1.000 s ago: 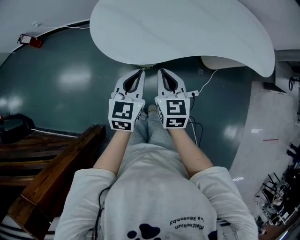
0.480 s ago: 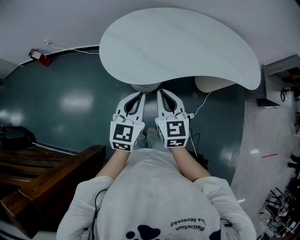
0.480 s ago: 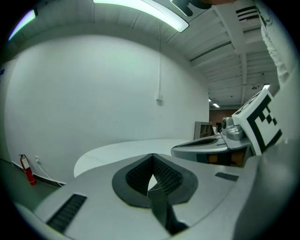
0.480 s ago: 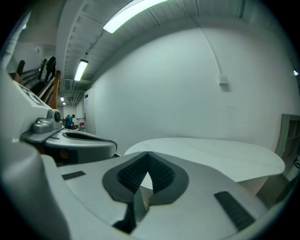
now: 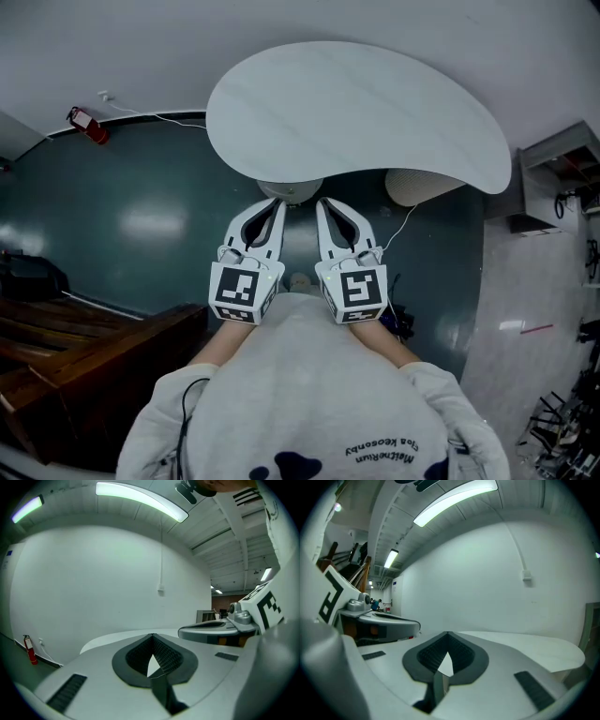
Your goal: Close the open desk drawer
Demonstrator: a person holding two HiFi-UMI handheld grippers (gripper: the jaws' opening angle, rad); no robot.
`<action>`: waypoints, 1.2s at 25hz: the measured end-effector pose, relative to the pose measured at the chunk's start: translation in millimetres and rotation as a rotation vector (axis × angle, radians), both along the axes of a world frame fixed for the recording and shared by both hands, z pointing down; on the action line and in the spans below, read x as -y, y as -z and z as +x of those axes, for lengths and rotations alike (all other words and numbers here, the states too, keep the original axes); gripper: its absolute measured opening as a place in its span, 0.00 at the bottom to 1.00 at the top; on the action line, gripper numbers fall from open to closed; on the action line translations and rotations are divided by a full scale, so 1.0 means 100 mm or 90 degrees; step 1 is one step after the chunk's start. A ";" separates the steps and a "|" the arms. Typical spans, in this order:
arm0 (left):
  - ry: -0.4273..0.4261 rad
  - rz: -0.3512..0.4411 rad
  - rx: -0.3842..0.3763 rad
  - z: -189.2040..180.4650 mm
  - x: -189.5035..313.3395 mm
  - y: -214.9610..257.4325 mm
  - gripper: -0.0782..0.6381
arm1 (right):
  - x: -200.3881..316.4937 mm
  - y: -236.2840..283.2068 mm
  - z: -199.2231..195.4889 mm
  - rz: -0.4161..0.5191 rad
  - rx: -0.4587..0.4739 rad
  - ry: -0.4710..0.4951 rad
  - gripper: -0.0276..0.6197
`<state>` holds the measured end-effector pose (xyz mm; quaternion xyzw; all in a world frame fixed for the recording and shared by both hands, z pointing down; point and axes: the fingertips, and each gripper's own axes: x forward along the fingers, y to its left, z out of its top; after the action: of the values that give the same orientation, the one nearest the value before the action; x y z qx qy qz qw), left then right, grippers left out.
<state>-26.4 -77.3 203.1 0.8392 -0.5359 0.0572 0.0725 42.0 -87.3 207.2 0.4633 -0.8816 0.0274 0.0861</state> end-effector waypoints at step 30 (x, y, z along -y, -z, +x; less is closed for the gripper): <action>0.008 -0.011 0.006 0.20 -0.29 -0.07 0.12 | -0.16 -0.01 0.20 0.011 0.010 0.038 0.07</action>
<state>-6.7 -48.3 210.5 0.8348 -0.5410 0.0652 0.0779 61.6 -71.6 207.8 0.4372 -0.8959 0.0208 0.0762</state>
